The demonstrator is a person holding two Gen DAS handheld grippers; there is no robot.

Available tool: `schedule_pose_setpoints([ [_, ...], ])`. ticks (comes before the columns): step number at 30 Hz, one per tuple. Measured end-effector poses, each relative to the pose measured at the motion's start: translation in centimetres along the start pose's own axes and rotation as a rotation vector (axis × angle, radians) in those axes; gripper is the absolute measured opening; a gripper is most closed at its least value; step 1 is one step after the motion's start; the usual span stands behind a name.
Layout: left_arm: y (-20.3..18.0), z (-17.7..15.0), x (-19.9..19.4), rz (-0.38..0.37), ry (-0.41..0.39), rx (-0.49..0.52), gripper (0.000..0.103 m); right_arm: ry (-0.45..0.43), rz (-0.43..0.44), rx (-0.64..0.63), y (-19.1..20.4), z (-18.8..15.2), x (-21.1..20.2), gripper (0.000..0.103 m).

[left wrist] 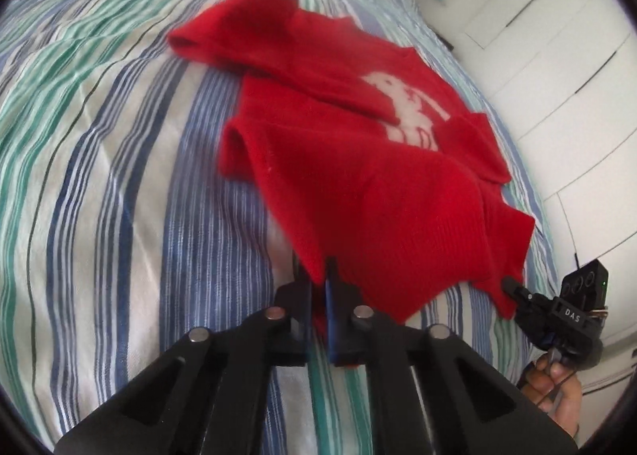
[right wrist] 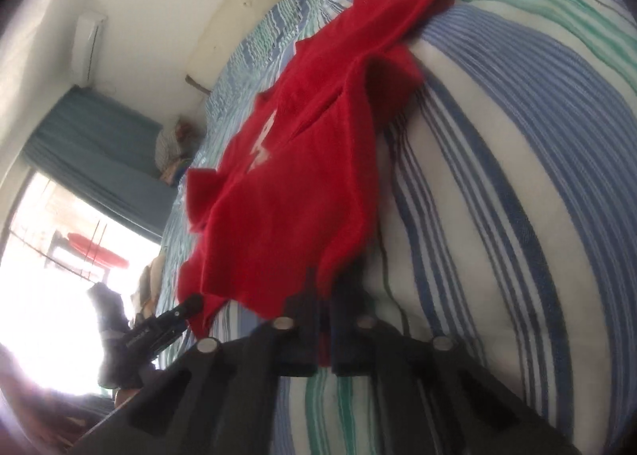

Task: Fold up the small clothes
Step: 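Grasp the sweater hem with the left gripper while the right gripper grasps the hem too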

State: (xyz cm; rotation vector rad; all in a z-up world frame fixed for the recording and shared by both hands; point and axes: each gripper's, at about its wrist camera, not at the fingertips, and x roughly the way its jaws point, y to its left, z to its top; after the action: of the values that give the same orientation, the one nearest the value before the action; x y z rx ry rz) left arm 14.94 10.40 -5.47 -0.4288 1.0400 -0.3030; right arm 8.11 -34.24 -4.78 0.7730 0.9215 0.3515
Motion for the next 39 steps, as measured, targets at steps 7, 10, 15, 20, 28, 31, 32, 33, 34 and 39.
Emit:
schedule_pose_setpoints([
  [7, 0.8, -2.0, -8.7, -0.076, 0.049, 0.111, 0.003, -0.003, -0.088, -0.167, 4.1, 0.0, -9.2, 0.004],
  [10, -0.2, -3.8, -7.6, -0.013, 0.113, 0.179, 0.003, 0.060, -0.172, -0.224, 4.6, -1.3, -9.9, 0.004],
  [15, 0.6, -5.2, -4.0, 0.083, 0.165, 0.161, 0.002, 0.167, -0.358, -0.235, 0.5, -2.8, -6.0, 0.004],
  [20, 0.5, -4.9, -5.5, 0.102, 0.147, 0.153, 0.002, 0.149, -0.400, -0.258, 0.5, -3.1, -5.7, 0.003],
  [28, 1.8, -5.6, -4.5, 0.177, 0.148, 0.177, 0.002, 0.174, -0.544, -0.335, 1.8, -3.6, -5.8, 0.003],
  [31, 1.4, -6.0, -4.3, 0.200, 0.128, 0.208, 0.002, 0.186, -0.567, -0.330, 0.4, -3.9, -4.0, 0.002],
  [32, 1.2, -6.1, -4.2, 0.207, 0.120, 0.219, 0.002, 0.180, -0.575, -0.342, 0.5, -3.9, -3.9, 0.002],
  [33, 1.2, -6.3, -4.2, 0.212, 0.113, 0.223, 0.002, 0.180, -0.580, -0.351, 0.6, -4.0, -3.8, 0.002],
  [34, 1.1, -6.5, -4.1, 0.218, 0.107, 0.228, 0.002, 0.178, -0.580, -0.355, 0.7, -3.9, -3.9, 0.002],
  [39, 0.2, -7.1, -3.8, 0.267, 0.080, 0.272, 0.002, 0.161, -0.570, -0.352, 0.6, -4.3, -4.1, 0.003],
])
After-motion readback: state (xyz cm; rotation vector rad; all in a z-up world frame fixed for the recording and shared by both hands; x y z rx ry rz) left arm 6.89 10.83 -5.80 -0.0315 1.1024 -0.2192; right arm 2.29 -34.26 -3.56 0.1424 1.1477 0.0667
